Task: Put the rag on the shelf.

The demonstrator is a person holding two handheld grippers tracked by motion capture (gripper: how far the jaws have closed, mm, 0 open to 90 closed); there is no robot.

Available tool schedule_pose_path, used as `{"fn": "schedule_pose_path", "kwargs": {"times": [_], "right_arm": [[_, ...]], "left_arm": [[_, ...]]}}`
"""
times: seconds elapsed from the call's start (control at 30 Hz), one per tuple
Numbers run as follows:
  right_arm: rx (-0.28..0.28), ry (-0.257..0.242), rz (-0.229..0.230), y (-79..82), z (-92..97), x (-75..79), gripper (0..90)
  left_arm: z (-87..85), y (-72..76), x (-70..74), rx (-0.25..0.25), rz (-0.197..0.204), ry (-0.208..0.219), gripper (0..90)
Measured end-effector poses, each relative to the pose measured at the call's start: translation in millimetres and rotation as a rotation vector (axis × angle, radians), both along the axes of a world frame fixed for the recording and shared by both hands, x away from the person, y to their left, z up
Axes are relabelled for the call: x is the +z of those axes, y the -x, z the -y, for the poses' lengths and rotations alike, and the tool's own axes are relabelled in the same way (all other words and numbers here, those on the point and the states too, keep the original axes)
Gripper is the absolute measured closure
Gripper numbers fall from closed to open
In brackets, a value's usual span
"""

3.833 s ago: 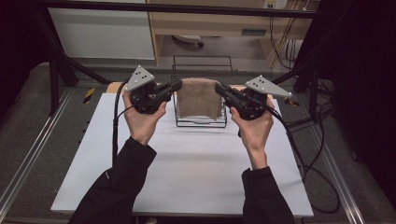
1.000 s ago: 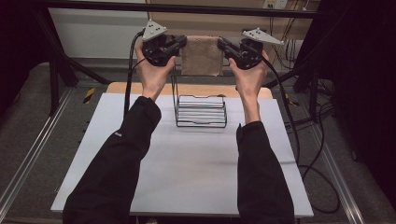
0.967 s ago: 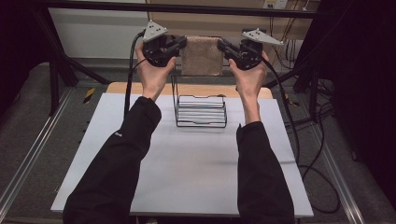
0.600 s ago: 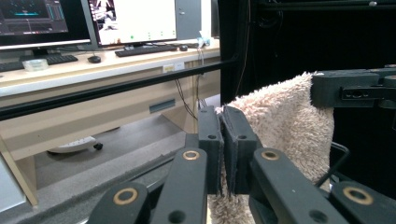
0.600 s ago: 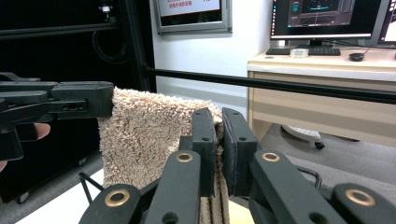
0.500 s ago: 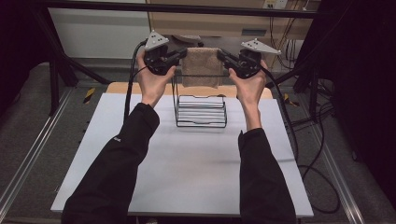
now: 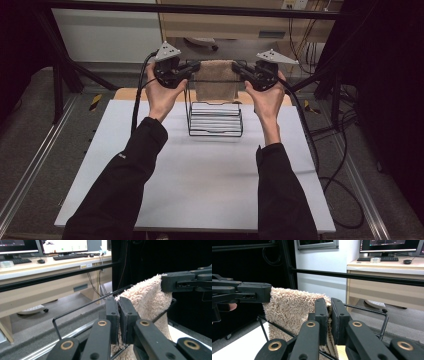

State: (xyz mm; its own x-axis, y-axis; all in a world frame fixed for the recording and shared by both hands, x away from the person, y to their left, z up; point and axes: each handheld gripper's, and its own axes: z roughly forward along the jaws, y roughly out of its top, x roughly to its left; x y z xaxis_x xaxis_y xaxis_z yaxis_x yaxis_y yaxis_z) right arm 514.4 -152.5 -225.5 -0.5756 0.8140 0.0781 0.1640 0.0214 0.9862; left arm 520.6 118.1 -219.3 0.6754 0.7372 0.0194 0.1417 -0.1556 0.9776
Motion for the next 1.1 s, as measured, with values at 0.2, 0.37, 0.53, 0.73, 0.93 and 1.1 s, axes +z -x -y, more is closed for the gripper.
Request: {"fn": "schedule_pose_path", "kwargs": {"times": [0.2, 0.37, 0.53, 0.73, 0.93, 1.1], "right_arm": [[0.015, 0.004, 0.008, 4.3, -0.1, 0.5, 84.2], [0.015, -0.004, 0.026, 7.1, 0.2, 1.6, 84.2], [0.016, -0.001, 0.037, 10.0, 2.0, 2.6, 84.1], [0.027, -0.001, 0.027, 16.6, 4.3, -0.5, 83.8], [0.049, 0.009, 0.008, 23.3, 6.1, -4.1, 83.7], [0.065, 0.022, -0.022, 28.2, 6.4, -8.6, 83.2]], "left_arm": [[-3.2, 5.6, -1.2, -0.021, -0.006, 0.013, 85.7], [-3.4, 8.2, 2.1, -0.024, 0.009, 0.017, 85.8], [-2.2, 10.9, 3.5, -0.030, 0.016, 0.019, 85.8], [-2.7, 16.9, 1.6, -0.047, 0.013, 0.010, 85.8], [-4.5, 25.0, -1.9, -0.064, -0.013, -0.010, 85.5], [-5.8, 30.8, -9.0, -0.078, -0.052, -0.034, 84.8]]}}
